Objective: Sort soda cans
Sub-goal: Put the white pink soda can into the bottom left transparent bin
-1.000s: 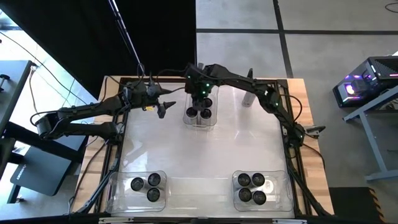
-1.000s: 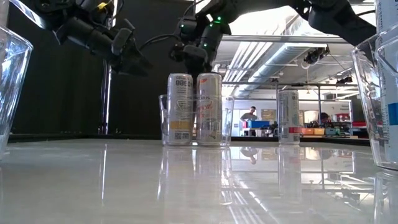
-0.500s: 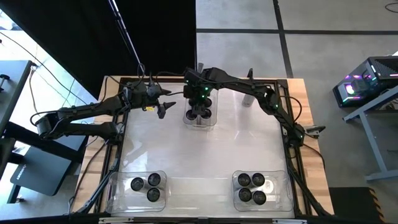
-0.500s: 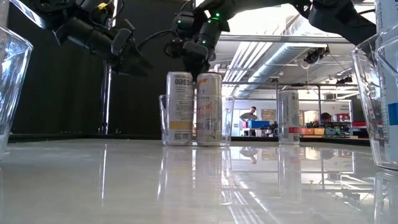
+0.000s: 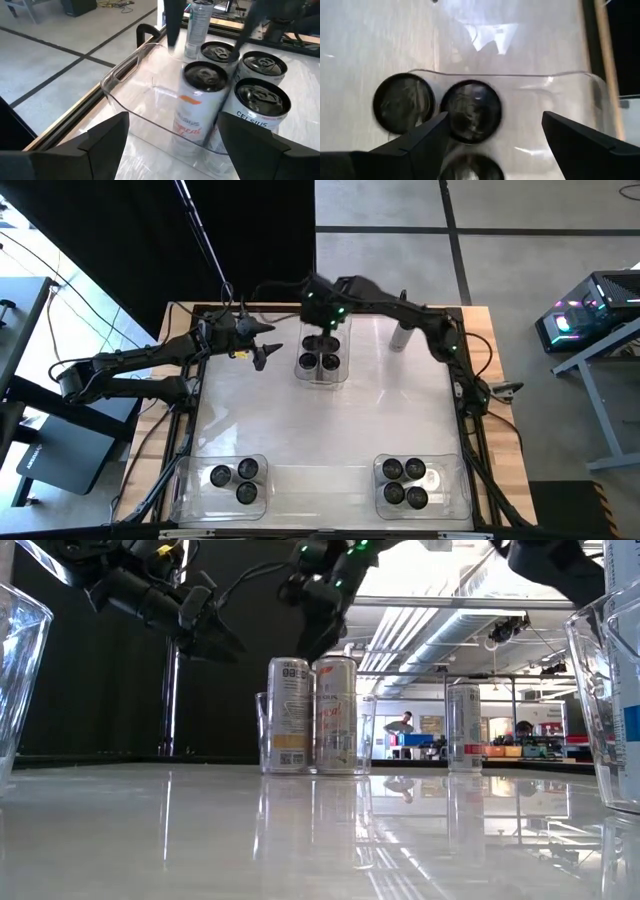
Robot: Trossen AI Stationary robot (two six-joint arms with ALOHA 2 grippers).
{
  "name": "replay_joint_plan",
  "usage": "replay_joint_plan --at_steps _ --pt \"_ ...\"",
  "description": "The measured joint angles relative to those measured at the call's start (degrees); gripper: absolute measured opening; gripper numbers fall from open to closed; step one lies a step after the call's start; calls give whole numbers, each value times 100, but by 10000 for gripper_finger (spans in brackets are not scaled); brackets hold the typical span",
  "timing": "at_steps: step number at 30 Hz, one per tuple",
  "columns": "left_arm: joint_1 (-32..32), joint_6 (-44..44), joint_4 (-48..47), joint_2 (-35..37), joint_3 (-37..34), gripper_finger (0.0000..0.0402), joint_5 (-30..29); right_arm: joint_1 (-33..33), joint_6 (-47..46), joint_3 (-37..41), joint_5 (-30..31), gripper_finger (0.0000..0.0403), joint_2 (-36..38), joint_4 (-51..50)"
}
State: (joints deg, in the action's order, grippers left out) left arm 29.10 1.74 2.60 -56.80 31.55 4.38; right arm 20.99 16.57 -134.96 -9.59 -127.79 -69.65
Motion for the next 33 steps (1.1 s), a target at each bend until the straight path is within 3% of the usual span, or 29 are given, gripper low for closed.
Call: replay_joint_plan --at_steps 10,14,18,22,29,33 --pt "0 -11 -68 0 0 301 -1 595 -496 104 69 312 863 -1175" --pt "0 41 -116 0 0 301 -4 777 -784 713 698 312 1173 -1493" --pt "2 32 -151 0 0 301 -4 886 -1420 1732 1867 312 1891 -1437" --pt "2 41 -154 0 0 301 -2 972 -1989 3078 2133 312 2962 -870" --pt "2 99 -155 0 0 301 -2 979 -2856 5910 3371 312 5130 1080" --pt "2 148 -154 0 0 301 -2 950 -2959 7401 3443 312 6156 2761"
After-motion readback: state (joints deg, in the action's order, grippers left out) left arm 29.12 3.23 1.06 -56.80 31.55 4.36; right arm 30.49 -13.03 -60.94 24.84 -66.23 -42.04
